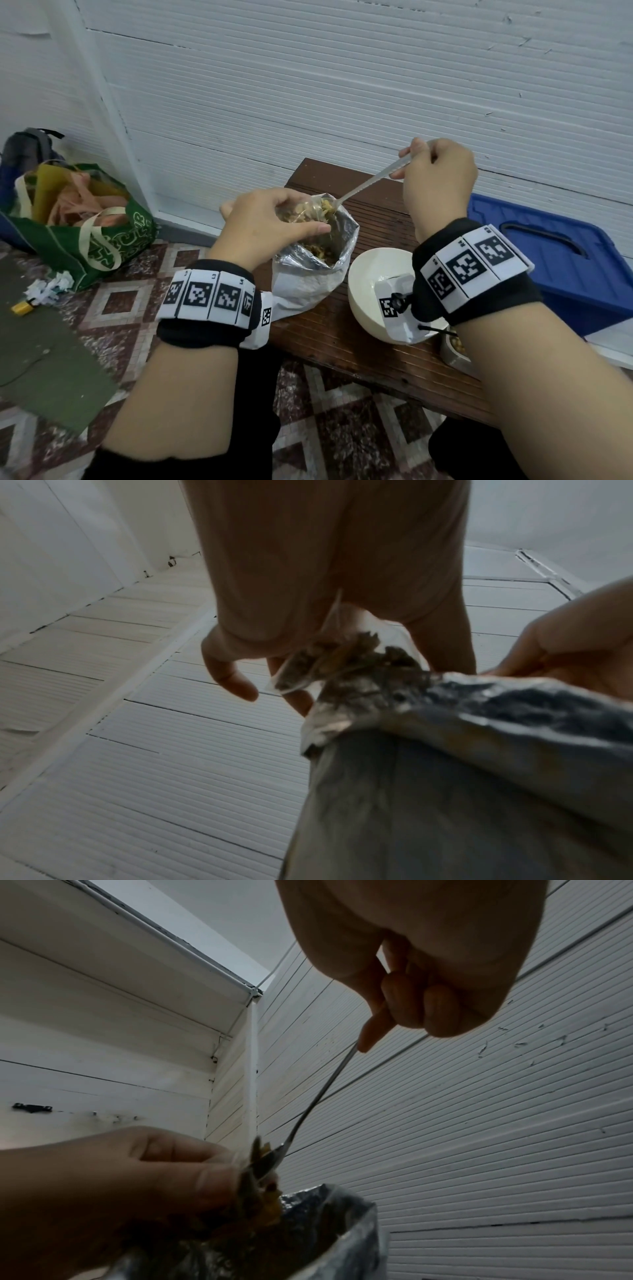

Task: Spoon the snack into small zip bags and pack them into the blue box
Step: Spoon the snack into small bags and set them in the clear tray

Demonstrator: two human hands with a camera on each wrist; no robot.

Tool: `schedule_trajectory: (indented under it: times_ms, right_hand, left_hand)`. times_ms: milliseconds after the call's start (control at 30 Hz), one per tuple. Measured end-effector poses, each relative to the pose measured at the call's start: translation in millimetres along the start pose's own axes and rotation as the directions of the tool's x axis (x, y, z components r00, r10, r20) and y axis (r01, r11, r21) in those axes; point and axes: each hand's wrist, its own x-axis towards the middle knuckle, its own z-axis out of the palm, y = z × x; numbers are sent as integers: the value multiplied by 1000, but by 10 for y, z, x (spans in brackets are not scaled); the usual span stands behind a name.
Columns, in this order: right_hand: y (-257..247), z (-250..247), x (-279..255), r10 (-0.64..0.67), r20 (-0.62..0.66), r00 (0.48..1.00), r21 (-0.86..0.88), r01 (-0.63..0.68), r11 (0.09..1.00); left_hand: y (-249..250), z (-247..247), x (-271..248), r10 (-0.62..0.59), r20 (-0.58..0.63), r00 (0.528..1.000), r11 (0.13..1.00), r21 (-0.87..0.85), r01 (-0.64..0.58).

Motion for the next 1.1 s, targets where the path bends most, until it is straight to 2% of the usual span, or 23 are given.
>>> schedule_trajectory:
  times_ms: [167,400,533,633,733,833,900,1100]
  right_hand:
    - [-42,62,-23,-31,22,999,12,31,999]
    - [-76,51,-62,-176,7,984,48,176,983]
    - [-125,45,-95,-269,6,963,111,266,958]
    - [-167,15,-114,-365,-51,930,158,368,916]
    - [-216,-55,-93,-385,-174,906,182,414,892]
    - [-201,-140,-48,-346,-269,899,168,397,902]
    - [-138,-177,-42,-291,-264,920,130,333,934]
    - [172,-109,-259,-162,-59,985,-78,157,984]
  left_hand:
    - [19,59,8,11,-37,999,1000,-11,-12]
    - [3,51,28,32,-15,999,999,-2,-32]
    - [-21,72,43,16,-74,997,998,-51,-20]
    - [-13,79,52,-1,-153,988,992,-127,-19]
    - [-45,56,70,-8,-190,982,977,-213,-33]
    - [-66,27,66,-7,-199,980,967,-249,-44]
    - [-65,6,61,-25,-213,977,955,-295,-39]
    - [-27,-24,36,-38,-222,974,915,-399,-55]
